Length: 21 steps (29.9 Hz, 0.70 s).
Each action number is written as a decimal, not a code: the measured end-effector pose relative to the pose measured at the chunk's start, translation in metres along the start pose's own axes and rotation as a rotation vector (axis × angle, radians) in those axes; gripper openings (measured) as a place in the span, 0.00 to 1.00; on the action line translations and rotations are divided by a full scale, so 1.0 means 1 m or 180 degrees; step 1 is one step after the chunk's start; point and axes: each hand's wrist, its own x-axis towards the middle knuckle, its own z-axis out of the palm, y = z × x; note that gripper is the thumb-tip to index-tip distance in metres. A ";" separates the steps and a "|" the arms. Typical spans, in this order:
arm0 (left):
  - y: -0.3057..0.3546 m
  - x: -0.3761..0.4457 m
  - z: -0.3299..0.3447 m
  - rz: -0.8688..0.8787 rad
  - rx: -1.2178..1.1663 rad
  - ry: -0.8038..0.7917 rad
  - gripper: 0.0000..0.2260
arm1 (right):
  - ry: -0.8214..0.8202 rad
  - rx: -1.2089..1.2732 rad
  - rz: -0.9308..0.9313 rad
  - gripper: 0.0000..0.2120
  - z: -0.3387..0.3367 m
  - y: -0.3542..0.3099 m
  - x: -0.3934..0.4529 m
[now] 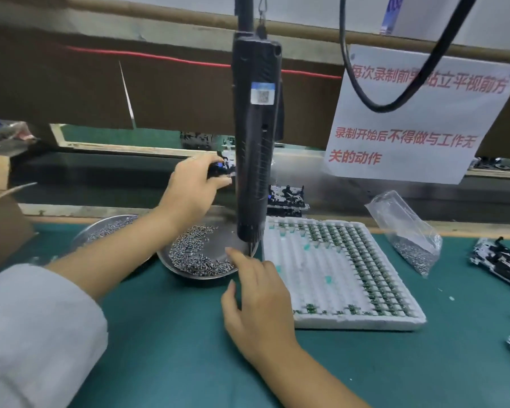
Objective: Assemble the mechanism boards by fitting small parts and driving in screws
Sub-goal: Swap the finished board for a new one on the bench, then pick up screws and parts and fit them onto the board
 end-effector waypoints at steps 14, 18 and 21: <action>-0.041 -0.209 -0.085 0.0692 0.1238 -0.0813 0.20 | -0.0453 0.0706 -0.1031 0.20 -0.015 -0.029 -0.026; -0.056 -0.214 -0.094 0.0856 0.1475 -0.1014 0.24 | -0.1187 0.0067 -0.1432 0.17 -0.010 -0.030 -0.028; -0.072 -0.210 -0.115 0.0847 0.1468 -0.0599 0.27 | -0.1222 0.0154 -0.1104 0.17 -0.008 -0.026 -0.028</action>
